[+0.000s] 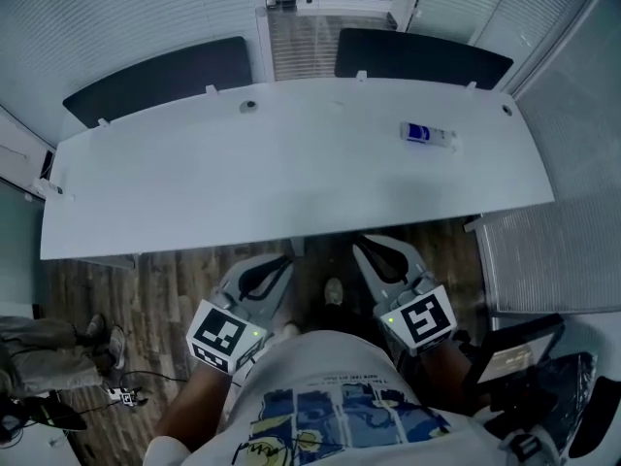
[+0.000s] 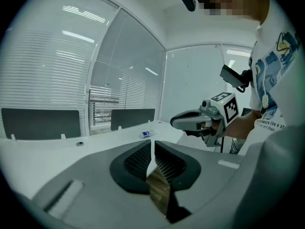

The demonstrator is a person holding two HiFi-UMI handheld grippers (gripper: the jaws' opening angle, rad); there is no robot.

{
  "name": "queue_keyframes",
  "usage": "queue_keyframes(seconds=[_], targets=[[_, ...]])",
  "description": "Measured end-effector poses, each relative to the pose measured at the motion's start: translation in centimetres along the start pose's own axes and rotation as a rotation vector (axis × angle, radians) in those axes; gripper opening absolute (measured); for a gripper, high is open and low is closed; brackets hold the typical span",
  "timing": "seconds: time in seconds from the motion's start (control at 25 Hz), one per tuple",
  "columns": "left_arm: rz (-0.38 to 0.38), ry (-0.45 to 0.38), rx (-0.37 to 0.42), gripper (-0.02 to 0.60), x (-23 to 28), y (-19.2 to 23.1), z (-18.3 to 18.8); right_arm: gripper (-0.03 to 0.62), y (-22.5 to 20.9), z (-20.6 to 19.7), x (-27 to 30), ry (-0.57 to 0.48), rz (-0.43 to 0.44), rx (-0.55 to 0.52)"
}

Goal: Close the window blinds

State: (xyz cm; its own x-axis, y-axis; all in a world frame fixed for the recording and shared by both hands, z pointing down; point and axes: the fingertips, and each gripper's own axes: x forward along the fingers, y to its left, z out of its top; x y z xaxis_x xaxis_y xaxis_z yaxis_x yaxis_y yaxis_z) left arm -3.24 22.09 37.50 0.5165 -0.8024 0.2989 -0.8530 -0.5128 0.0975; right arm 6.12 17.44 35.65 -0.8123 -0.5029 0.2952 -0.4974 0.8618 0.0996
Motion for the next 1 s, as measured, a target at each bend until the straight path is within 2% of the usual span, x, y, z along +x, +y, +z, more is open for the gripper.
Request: queue_keyframes(seconds=[0.24, 0.52, 0.72, 0.84, 1.0], targets=[[0.081, -0.016, 0.009, 0.028, 5.1, 2.6, 3.2, 0.017, -6.1, 0.9, 2.7, -0.022, 0.066, -0.023], [0.149, -0.006, 0.001, 0.028, 9.4, 4.8, 4.2, 0.017, -10.9, -0.7, 5.5, -0.011, 0.113, -0.053], [0.162, 0.012, 0.033, 0.026, 10.5, 7.9, 5.0, 0.017, -12.5, -1.0, 7.6, 0.004, 0.108, -0.034], [0.151, 0.033, 0.039, 0.026, 10.9, 10.7, 5.5, 0.017, -13.0, -0.1, 9.1, 0.022, 0.076, -0.056], [0.143, 0.01, 0.07, 0.026, 11.8, 15.0, 7.0, 0.017, -12.8, 1.2, 11.0, 0.027, 0.035, 0.011]])
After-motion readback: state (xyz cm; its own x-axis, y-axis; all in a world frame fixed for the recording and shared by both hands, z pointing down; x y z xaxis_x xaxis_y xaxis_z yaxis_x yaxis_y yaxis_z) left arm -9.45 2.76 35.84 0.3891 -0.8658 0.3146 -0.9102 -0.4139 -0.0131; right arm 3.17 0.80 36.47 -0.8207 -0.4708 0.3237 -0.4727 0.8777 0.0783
